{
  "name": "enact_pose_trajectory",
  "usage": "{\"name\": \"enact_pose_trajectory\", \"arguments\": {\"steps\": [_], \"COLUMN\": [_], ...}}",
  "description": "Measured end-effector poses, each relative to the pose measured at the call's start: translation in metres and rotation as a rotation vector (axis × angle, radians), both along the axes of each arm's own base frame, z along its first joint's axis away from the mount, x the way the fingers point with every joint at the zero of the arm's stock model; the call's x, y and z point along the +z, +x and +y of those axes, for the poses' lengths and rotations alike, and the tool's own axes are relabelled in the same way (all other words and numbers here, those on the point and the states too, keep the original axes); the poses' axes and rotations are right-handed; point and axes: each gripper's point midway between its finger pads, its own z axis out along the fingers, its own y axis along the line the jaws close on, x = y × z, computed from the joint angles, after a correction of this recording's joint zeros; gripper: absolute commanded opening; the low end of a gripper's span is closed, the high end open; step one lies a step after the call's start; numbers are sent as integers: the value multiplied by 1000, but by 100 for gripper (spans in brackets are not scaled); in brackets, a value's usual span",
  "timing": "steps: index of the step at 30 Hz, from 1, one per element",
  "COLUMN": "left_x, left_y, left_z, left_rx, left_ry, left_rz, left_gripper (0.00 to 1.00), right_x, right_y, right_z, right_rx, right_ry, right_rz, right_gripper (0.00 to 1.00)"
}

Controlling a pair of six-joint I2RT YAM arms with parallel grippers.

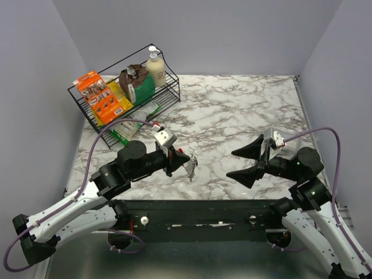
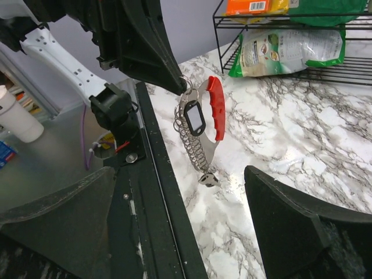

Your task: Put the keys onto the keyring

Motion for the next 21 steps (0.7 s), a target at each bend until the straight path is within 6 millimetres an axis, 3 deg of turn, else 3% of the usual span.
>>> {"name": "enact_pose_trajectory", "arguments": {"steps": [7,13,21], "left_x": [12,7,-24], "left_y": [1,5,17], "left_z": [9,4,-13], "left_rx": [45,52,42], "left_ry": [-45,-32,40], "left_rz": [-6,1,32], "left_gripper": [0,0,0], "right_x": [-10,-17,-24], "right_y": [-4,-3,4], "right_z": [-2,-3,-1], "right_rx": [-5,-12,-30], "right_ry": [-7,-16,-31], "right_rz": [39,58,81], "right_gripper": [100,100,100]}}
